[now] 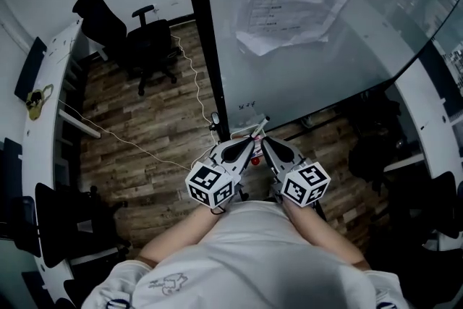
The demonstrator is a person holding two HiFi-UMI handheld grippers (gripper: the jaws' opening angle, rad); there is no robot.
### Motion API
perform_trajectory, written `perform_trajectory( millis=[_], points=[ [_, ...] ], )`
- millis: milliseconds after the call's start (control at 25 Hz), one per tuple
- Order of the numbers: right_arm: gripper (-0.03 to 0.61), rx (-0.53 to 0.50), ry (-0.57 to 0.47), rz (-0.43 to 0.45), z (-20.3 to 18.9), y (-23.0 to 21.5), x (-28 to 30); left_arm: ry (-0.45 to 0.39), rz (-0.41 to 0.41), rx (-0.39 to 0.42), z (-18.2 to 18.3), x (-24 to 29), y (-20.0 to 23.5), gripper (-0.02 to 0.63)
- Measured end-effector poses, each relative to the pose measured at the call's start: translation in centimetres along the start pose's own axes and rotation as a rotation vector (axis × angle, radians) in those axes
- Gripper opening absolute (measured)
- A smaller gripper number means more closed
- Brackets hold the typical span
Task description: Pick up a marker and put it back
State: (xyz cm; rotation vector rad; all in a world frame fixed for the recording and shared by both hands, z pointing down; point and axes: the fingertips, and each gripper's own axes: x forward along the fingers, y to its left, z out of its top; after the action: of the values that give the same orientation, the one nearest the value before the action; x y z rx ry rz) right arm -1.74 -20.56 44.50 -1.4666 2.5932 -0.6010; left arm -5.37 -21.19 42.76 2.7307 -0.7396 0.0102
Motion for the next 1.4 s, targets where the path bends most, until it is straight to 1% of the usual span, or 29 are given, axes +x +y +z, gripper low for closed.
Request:
perform_trajectory(
  millis=[200,400,520,800,1000,1160,1400],
  points=[
    [0.012,0.012,-0.004,-0.018,0.8,-2.2,0.3,0.008,0.009,0.000,0.0,1.4,0.4,0.005],
    [0.014,0.024,0.008,-0.017,1.5,-4.2,0.9,0.003,0.061,0.033,0.7,2.4,1.1,0.005],
    [0.014,0.035,0.022,-0.012,1.5,-5.2,1.2,0.013,0.077,0.022,0.3,3.2,1.2,0.005],
    [0.014,0.086,0.086,0.017,0.1,-7.6,2.2,0.039,0.119,-0.016,-0.8,5.1,2.2,0.005],
    [0.015,0.122,0.132,0.035,-1.6,-9.1,2.9,0.056,0.144,-0.006,-1.7,6.2,2.2,0.005],
    [0.017,0.149,0.162,0.041,-2.5,-10.1,3.8,0.079,0.165,-0.028,-2.5,7.0,3.0,0.005],
    [0.057,0.188,0.216,0.032,-4.6,-11.7,4.7,0.115,0.178,-0.068,-4.1,7.9,3.9,0.005]
  ],
)
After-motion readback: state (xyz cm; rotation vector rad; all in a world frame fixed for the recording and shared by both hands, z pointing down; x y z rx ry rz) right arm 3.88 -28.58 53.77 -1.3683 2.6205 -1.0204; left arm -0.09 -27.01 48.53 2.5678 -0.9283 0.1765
